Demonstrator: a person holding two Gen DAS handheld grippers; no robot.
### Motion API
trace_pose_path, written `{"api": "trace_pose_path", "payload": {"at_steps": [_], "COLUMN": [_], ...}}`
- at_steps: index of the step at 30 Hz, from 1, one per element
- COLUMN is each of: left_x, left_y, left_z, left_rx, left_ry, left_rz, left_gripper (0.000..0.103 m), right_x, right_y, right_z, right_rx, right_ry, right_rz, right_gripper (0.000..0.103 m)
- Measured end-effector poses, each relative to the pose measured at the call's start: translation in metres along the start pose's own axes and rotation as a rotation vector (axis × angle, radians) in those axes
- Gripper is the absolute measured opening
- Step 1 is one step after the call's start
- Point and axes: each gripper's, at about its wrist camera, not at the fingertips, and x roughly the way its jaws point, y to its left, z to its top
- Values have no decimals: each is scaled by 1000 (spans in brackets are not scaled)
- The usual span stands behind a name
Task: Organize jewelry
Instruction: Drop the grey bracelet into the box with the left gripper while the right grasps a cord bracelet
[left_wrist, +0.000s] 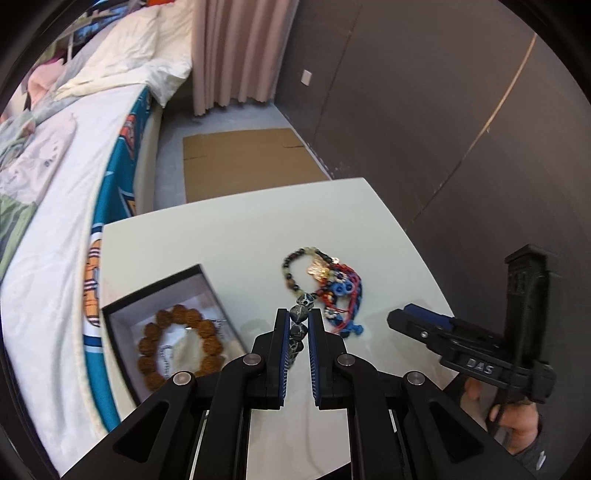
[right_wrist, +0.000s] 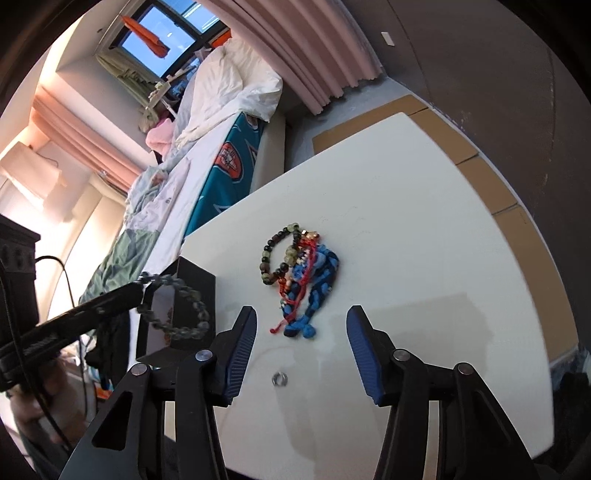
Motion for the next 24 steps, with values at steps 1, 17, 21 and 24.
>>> {"api": "trace_pose_path", "payload": {"at_steps": [1, 17, 21, 24], "left_x": [-2, -46, -51, -52], "left_y": [3, 44, 46, 47], "left_z": [0, -10, -11, -11], "left_rx": [-5, -68, -75, -83], "left_ry": [-4, -63, -68, -75], "left_rz": [0, 2, -16, -29], "left_gripper": [10, 10, 10, 10], "right_x": [4, 51, 30, 14], "right_y": [2, 12, 11, 11], "right_z": [1, 9, 10, 8], "right_rx": [-7, -22, 2, 31], "right_ry": [-2, 45, -10, -39], "right_rz": [-7, -122, -77, -36], "right_gripper": [50, 6, 5, 5]}}
